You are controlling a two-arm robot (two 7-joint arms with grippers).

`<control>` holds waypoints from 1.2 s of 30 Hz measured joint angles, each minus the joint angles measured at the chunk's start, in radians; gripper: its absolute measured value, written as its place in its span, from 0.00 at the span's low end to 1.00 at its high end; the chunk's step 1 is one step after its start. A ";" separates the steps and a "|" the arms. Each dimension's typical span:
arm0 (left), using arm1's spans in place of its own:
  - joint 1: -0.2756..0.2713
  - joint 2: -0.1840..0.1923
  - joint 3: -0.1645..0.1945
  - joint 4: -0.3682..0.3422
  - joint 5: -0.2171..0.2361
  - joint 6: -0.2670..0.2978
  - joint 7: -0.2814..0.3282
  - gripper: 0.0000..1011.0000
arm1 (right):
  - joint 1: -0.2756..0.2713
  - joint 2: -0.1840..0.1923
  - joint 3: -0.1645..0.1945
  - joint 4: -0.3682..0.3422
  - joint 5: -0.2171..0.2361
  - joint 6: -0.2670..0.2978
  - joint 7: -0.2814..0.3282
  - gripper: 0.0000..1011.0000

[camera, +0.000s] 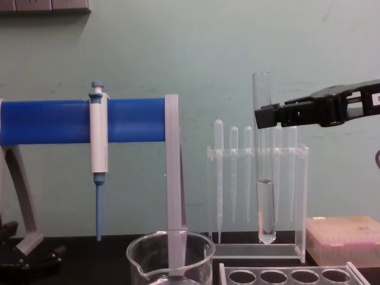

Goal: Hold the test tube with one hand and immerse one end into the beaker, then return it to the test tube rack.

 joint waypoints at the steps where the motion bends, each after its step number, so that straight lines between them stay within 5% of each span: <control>1: 0.000 0.000 0.000 0.000 0.000 0.000 0.000 0.99 | 0.000 0.000 0.000 0.000 0.000 0.000 0.000 0.22; 36: 0.000 0.000 0.000 0.000 0.000 0.000 0.000 0.99 | 0.000 0.000 0.000 0.000 0.000 0.000 0.000 0.22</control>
